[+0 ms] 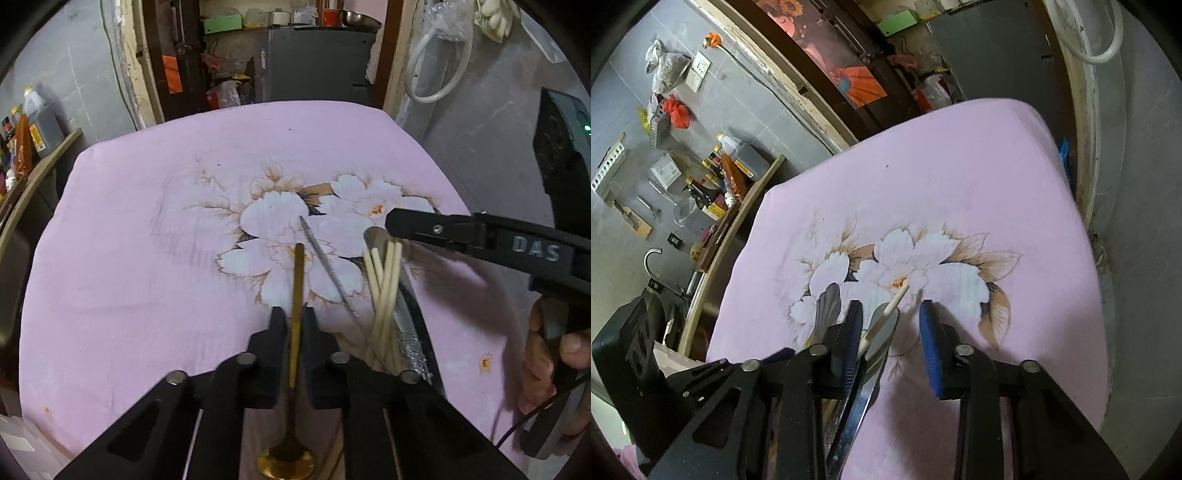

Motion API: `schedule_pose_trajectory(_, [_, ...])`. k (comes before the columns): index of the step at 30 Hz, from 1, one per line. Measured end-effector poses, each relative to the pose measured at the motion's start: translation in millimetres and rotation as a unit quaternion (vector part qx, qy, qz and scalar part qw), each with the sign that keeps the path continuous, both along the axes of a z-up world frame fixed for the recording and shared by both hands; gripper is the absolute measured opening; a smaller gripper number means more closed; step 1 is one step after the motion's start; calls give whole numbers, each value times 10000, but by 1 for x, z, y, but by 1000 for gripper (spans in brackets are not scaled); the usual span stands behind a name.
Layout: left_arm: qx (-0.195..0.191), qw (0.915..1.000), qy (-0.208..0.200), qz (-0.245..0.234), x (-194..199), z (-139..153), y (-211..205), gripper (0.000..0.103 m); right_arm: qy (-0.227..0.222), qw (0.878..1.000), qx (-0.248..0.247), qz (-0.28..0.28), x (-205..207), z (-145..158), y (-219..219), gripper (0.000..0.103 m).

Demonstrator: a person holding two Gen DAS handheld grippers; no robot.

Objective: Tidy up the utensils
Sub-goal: 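Lift the gold spoon with the left tool while the right tool carries the chopstick to the caddy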

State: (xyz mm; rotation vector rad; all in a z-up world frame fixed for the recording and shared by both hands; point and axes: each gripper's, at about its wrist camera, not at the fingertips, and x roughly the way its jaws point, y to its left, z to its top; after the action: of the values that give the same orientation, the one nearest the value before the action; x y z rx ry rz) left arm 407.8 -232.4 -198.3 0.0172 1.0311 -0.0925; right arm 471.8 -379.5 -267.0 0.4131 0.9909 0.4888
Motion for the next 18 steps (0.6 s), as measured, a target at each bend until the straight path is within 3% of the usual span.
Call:
schedule_pose_trajectory(7, [-484, 9982, 126, 318, 1, 4, 13, 6, -25, 9997, 209, -76, -7, 6, -7, 11])
schedule_pose_trajectory(11, [-977, 9936, -122, 563, -10, 16, 23, 5, -143, 9993, 332, -105, -15, 18, -16, 10])
schedule_pose_trajectory(18, [-1099, 9908, -544, 570, -36, 38, 23, 5, -479, 9981, 388, -80, -34, 46, -28, 9])
